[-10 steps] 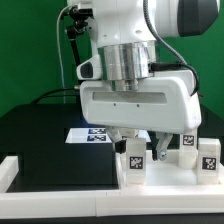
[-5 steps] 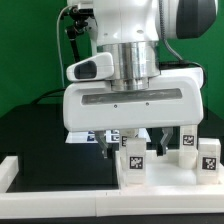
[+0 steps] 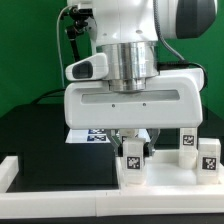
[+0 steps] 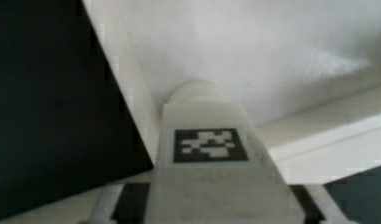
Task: Assemble square table
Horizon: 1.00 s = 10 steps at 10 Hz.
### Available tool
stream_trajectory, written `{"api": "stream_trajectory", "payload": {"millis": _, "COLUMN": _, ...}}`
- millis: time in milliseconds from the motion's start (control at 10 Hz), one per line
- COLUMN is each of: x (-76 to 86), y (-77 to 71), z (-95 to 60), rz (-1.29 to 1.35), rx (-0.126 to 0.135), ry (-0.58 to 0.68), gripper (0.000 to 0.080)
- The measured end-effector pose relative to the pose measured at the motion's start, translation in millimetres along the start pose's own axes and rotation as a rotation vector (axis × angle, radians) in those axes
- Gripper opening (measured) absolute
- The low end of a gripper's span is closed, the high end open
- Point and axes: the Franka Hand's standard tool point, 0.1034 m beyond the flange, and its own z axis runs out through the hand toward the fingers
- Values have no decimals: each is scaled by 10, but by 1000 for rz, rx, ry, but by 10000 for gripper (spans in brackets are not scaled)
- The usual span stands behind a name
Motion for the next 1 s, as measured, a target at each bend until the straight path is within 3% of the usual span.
{"api": "stream_trajectory", "payload": {"millis": 300, "x": 7, "y": 15, "z": 6, "rz": 370, "rx": -1, "ry": -3, "gripper": 287}}
{"api": "stream_trajectory", "payload": {"millis": 800, "x": -11, "y": -1, "z": 20, "rz": 1244, "rx": 51, "ry": -50, "gripper": 288}}
{"api": "stream_trajectory", "payload": {"millis": 1000, "x": -13, "y": -1, "z": 23, "rz": 1278, "rx": 54, "ry": -55, "gripper": 289}}
